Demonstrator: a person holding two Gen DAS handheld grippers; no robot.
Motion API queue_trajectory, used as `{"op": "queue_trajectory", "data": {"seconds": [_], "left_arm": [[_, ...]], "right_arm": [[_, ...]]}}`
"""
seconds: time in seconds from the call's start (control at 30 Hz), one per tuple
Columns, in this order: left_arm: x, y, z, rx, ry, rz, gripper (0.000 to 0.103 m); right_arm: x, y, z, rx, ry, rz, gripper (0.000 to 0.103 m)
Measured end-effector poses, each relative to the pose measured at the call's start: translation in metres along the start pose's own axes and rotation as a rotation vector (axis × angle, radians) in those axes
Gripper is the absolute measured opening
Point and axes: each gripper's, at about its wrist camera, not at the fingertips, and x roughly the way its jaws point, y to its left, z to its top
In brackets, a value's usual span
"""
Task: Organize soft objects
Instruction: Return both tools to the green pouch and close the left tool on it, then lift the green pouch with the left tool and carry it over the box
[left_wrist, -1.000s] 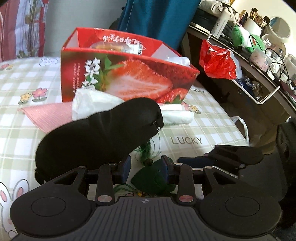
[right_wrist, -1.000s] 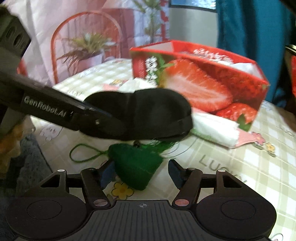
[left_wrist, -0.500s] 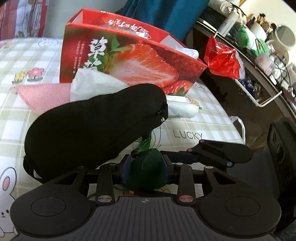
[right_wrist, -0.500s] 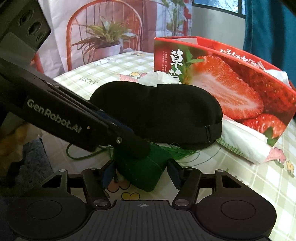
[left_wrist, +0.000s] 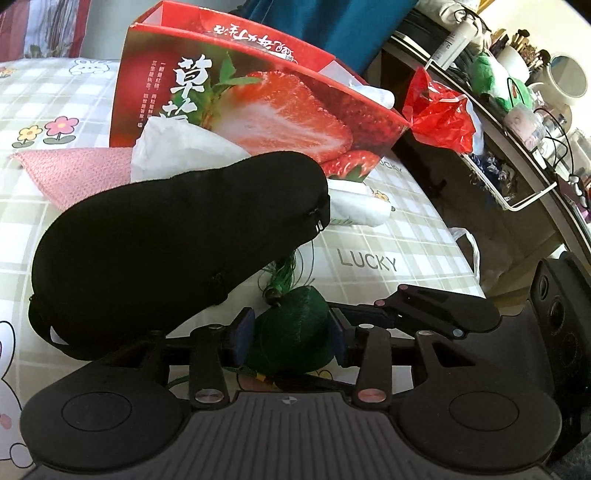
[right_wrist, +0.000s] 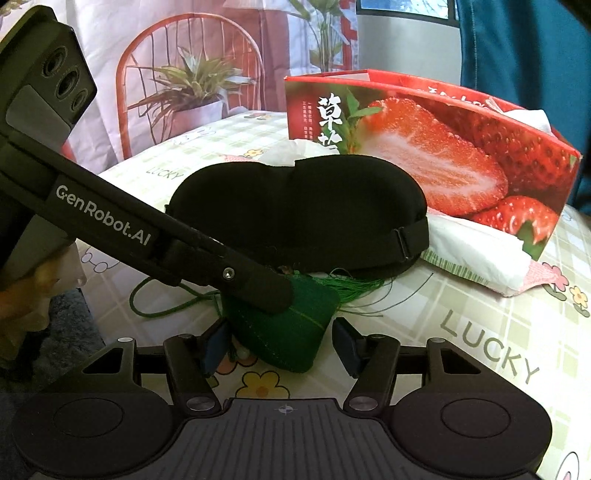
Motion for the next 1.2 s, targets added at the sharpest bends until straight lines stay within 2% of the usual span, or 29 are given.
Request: {"op": "queue_trajectory", "data": {"seconds": [0.4,0.7,1.0,1.2], "left_arm": [[0.002,-0.001,-0.002,0.018,0.005,-0.026,0.045],[0.000,-0.003,0.000,0.037,-0.003,-0.026,0.045],[-0.019,-0.019,0.019,0.076,-0.079,-0.055,0.045],[-0.044,-0.041,0.049,0.132,-0.170,-0.070,0.045]], "right_arm": [[0.000,0.000,-0.001,0.013,-0.001,0.000,0.056],[-0.004,0.000,-0.002,0.016,-0.012,0.003,0.052],[-0.022,-0.003,0.007,0.016,-0.084,-0.022,0.052],[-0.046,-0.012,0.030,0.026,-0.183,-0.045,0.052]]}}
